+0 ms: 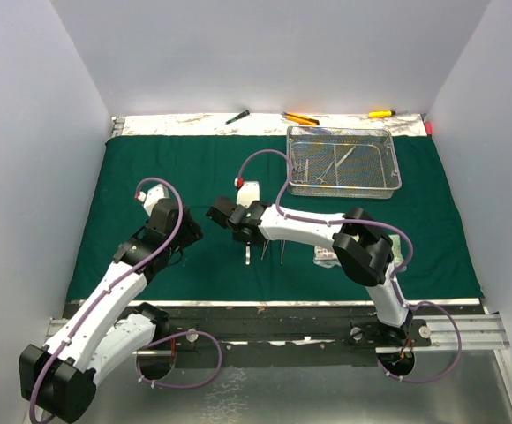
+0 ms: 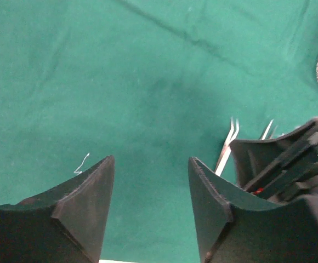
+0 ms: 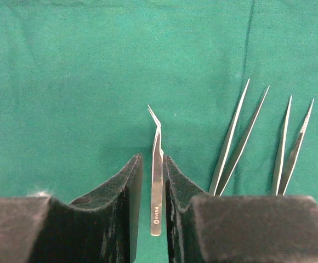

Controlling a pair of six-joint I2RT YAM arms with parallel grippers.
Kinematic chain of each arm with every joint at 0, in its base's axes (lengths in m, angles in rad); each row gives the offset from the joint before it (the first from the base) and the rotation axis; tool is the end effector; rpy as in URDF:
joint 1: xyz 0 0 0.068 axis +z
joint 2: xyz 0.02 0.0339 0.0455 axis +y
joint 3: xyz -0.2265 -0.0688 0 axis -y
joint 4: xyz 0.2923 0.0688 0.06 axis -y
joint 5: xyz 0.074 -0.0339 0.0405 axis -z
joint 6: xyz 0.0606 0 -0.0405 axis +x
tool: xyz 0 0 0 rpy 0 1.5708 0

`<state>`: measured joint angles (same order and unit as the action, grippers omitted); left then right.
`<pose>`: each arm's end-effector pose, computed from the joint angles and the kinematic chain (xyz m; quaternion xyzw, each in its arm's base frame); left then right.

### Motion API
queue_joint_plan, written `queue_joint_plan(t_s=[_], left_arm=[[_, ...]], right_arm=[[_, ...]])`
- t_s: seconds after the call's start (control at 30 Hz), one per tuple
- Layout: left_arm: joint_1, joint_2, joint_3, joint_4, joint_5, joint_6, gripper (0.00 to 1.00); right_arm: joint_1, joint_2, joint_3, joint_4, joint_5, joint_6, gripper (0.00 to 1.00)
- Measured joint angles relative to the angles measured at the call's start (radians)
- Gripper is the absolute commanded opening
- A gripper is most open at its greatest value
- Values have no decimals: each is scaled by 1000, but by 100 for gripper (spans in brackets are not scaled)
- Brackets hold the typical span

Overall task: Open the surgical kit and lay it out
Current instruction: Pick up the medical item from the surgical kit.

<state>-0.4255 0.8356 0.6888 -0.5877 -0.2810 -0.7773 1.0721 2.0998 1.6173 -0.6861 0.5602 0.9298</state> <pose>0.2475 -0.0937 0.2095 -0.2143 0.8809 -0.1220 0.4039 0.2531 0.3975 0.1112 -0.0119 0.9432 0.0155 0.3316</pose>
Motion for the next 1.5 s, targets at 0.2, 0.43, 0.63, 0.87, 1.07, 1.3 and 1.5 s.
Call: queue_joint_plan(t_s=[0.2, 0.43, 0.63, 0.87, 1.07, 1.3, 1.5], left_arm=[[0, -1, -135, 6, 46, -64, 48], [0, 6, -215, 13, 69, -127, 41], [0, 56, -240, 24, 70, -183, 36], [0, 98, -243, 19, 68, -215, 35], [0, 98, -243, 17, 67, -227, 35], [0, 97, -242, 17, 67, -229, 36], [0, 97, -229, 13, 67, -219, 39]], right_arm=[[-16, 24, 32, -6, -8, -27, 21], [-44, 65, 34, -5, -31, -50, 14], [-59, 66, 32, -4, -36, -59, 3], [-68, 43, -17, 47, -53, -68, 4], [-84, 13, -67, 90, -86, -71, 13], [-96, -7, -103, 128, -141, -100, 15], [-118, -32, -141, 164, -191, -121, 2]])
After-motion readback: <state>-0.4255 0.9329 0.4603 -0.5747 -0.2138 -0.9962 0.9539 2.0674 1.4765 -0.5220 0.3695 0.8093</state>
